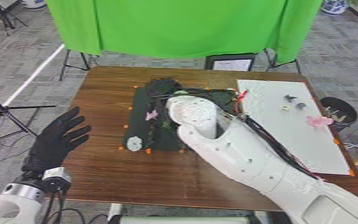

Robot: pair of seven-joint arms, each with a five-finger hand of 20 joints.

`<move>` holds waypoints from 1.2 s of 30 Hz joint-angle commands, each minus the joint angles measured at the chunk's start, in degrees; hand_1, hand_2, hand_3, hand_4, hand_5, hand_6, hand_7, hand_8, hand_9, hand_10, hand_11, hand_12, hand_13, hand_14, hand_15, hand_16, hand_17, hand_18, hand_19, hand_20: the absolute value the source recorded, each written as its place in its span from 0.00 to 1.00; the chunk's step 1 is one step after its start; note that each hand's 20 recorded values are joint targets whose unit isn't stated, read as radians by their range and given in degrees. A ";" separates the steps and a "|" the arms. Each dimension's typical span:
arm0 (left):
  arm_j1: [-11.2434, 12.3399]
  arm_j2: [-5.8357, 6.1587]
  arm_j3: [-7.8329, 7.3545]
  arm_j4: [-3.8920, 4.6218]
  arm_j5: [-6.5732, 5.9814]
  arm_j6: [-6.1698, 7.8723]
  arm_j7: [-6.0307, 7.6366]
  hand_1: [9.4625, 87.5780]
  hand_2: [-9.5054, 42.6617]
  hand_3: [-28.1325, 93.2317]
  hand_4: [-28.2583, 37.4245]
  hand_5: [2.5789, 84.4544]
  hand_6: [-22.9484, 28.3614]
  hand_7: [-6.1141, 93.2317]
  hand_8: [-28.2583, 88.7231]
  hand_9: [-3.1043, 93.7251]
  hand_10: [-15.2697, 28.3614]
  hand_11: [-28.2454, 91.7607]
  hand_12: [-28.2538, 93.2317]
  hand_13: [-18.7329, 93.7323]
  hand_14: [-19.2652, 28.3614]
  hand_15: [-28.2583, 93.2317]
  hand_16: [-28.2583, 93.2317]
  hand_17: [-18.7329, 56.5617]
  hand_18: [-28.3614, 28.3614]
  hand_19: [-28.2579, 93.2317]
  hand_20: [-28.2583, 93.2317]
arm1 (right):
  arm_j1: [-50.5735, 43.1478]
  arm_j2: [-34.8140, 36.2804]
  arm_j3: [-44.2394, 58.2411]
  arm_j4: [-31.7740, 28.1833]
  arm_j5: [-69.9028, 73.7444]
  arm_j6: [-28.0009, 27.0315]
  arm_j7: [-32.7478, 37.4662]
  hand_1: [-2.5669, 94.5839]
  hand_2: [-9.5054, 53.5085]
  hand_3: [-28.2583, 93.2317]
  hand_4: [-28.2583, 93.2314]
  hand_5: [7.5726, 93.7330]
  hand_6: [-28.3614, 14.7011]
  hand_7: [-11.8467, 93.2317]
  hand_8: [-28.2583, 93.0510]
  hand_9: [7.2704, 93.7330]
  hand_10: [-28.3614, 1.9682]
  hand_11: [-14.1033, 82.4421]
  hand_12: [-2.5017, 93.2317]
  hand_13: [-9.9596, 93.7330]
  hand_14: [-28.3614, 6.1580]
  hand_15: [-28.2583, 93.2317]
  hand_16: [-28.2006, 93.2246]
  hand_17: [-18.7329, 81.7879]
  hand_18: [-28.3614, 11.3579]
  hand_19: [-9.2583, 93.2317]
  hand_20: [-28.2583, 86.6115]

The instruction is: Arrange flowers

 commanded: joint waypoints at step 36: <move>3.30 -2.82 -2.00 -0.85 0.01 0.04 -1.05 0.20 0.15 0.82 0.00 0.28 0.52 0.25 0.15 0.26 0.61 0.39 0.37 0.33 0.75 0.50 0.23 0.12 0.88 0.56 0.31 | -34.98 40.61 38.45 -12.82 11.82 2.96 23.52 0.29 0.00 0.99 0.00 0.11 0.55 0.42 0.13 0.23 0.36 0.31 0.28 0.41 0.49 0.67 0.37 0.29 0.19 0.73 0.58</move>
